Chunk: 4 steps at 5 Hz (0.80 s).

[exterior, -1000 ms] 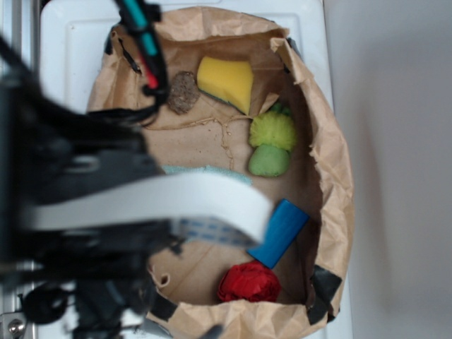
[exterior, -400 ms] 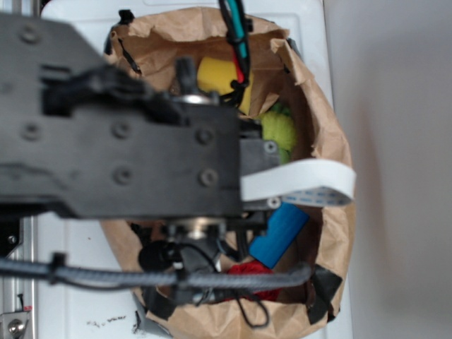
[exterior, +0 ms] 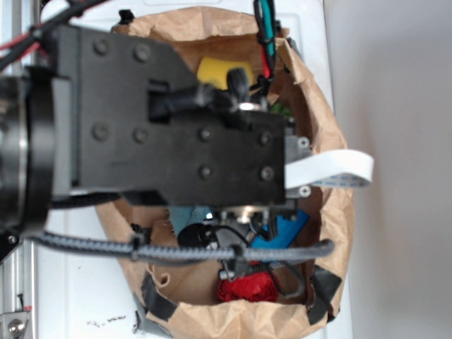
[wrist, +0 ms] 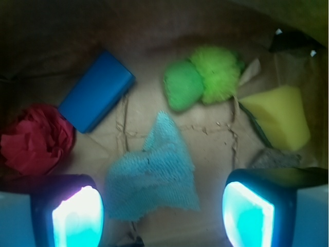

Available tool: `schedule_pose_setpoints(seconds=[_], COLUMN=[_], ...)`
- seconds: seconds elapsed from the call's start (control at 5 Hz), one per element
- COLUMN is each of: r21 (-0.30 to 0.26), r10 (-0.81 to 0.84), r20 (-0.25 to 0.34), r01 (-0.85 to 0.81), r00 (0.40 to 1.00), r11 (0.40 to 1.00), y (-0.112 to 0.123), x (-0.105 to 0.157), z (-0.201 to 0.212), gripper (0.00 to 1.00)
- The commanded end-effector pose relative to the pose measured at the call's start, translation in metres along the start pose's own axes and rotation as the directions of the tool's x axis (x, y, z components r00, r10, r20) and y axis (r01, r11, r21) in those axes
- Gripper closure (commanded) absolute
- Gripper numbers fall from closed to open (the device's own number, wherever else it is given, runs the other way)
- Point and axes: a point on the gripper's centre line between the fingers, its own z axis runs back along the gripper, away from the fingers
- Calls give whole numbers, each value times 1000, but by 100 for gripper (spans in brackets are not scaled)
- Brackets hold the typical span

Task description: Grab the blue cloth.

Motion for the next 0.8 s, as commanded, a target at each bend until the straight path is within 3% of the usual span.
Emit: schedule_pose_setpoints(seconds=[0.0,0.4,0.6], r21=[-27,-59,-47], r10=[-62,-43,-44], r20=[49,53,67], r01=[63,46,48], r00=[997,998,997], r11=[998,997,998], y=[-27,-60,-66], x=[-14,-30,-30], z=[-20,-44,-52], gripper=[0,0,0])
